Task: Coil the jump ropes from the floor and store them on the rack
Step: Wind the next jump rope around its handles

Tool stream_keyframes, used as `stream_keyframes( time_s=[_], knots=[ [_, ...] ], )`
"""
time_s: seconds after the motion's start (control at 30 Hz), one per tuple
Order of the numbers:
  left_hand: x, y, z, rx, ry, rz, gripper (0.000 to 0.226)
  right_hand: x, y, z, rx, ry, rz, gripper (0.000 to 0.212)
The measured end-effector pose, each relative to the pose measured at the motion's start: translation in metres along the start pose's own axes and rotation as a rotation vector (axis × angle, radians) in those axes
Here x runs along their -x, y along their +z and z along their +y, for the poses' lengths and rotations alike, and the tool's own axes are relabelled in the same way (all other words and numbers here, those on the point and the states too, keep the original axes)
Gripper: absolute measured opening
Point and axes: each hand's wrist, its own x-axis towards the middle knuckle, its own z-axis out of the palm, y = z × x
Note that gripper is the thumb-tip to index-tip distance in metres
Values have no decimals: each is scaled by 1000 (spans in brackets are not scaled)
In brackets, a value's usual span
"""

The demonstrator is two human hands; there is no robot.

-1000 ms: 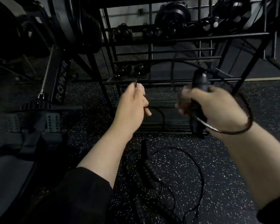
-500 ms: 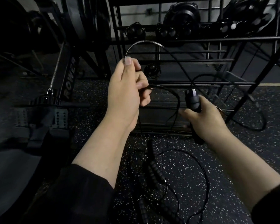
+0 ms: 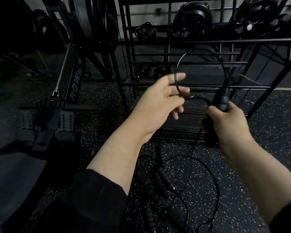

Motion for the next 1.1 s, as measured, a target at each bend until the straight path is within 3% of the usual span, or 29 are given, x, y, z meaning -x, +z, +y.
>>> stream_keyframes(
  time_s=[0.2, 0.27, 0.53, 0.7, 0.83, 0.97, 1.1],
  knots=[
    [2, -21, -13, -726, -272, -196, 21, -20, -28, -4, -111, 152, 121, 14],
    [2, -28, -18, -820, -320, -172, 27, -25, -33, -3, -98, 230, 99, 15],
    [-5, -14, -29, -415, -253, 84, 30, -4, -7, 4, 57, 248, -56, 13],
    [-7, 10, -33, 81, -266, 83, 25, 28, 14, -1, -87, 337, -417, 22],
    [-10, 15, -27, 337, -170, 154, 27, 39, 21, -2, -141, 299, -557, 21],
    [-9, 10, -23, 324, -94, 200, 24, 38, 24, -4, -57, 154, -488, 9],
    [-8, 7, -31, 7, -118, 200, 20, 35, 22, -10, -127, 117, -374, 8]
  ],
)
